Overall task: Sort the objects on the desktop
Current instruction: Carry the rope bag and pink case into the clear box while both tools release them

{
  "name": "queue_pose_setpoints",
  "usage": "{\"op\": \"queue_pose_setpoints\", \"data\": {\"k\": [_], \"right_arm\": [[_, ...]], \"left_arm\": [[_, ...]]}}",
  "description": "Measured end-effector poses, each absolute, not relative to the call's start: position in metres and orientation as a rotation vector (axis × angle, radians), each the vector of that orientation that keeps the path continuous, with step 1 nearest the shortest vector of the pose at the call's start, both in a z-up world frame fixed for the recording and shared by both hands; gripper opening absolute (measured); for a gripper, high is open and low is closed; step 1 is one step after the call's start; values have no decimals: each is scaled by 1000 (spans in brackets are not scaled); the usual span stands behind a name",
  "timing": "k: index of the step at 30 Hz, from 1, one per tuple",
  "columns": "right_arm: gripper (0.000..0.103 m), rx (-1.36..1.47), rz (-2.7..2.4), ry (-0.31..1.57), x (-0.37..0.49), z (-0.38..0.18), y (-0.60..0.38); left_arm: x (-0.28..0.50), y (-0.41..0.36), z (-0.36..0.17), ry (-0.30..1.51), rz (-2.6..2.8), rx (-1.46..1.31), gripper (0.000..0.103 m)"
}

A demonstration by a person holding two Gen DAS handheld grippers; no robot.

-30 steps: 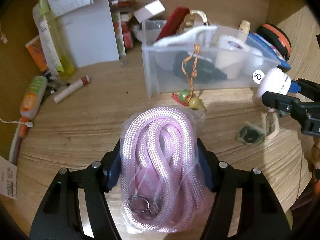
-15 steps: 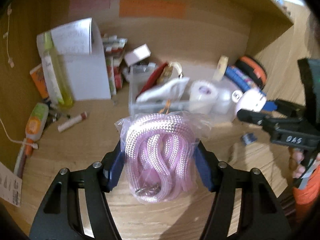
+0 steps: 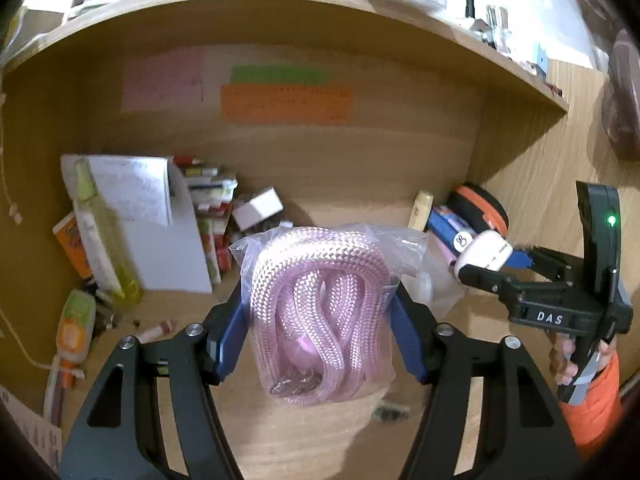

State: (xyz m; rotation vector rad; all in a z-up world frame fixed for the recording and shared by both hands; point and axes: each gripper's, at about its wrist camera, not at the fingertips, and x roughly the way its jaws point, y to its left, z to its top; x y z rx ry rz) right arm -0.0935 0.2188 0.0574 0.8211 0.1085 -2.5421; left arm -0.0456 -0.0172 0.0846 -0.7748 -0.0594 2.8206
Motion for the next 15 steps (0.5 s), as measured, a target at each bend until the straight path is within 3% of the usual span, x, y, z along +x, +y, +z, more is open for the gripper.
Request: {"op": "queue_pose_setpoints", "data": {"k": [15], "right_arm": [[61,896,-2600,101,-155,52,212]], "left_arm": [[-153,14,62,-107,2697,-977,64]]}}
